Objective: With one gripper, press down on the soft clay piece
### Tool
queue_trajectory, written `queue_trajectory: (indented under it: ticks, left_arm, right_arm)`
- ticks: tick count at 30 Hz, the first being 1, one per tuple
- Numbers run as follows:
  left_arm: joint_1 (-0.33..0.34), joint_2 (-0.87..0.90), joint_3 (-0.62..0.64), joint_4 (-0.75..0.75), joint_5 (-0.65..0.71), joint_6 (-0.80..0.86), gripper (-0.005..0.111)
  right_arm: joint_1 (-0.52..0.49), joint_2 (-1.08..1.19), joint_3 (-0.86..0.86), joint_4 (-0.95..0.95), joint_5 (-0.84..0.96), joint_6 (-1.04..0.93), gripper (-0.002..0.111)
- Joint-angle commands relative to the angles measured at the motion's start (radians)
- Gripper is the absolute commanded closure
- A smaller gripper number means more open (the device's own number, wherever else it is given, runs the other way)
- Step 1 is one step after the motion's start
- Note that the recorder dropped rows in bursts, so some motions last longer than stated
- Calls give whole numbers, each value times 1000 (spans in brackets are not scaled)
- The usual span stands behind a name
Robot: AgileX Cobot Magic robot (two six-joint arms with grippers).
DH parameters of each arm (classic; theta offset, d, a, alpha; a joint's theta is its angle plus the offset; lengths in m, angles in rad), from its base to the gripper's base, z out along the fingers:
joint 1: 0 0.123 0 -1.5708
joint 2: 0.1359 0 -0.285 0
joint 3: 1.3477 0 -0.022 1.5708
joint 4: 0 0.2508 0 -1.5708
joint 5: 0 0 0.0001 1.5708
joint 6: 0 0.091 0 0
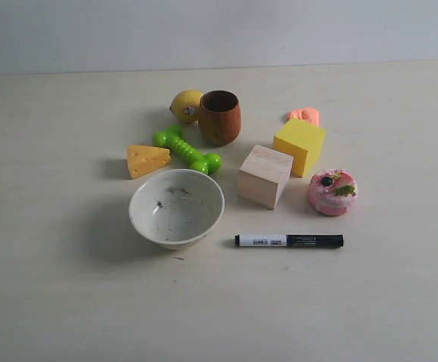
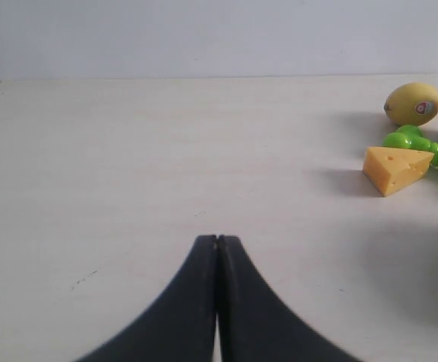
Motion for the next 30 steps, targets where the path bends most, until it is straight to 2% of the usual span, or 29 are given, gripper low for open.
queue_trajectory:
  ticks: [1,9,30]
  left_arm:
    - [-8,-6,0,-2,-7,6,107]
    - [-8,-6,0,-2,-7,6,107]
    - [-8,-6,0,-2,-7,6,107]
  right_arm:
    - [3,-25,15,-45,34,5,108]
    - [3,-25,15,-76,144,5,108]
    - [3,-25,15,-65,145,5,108]
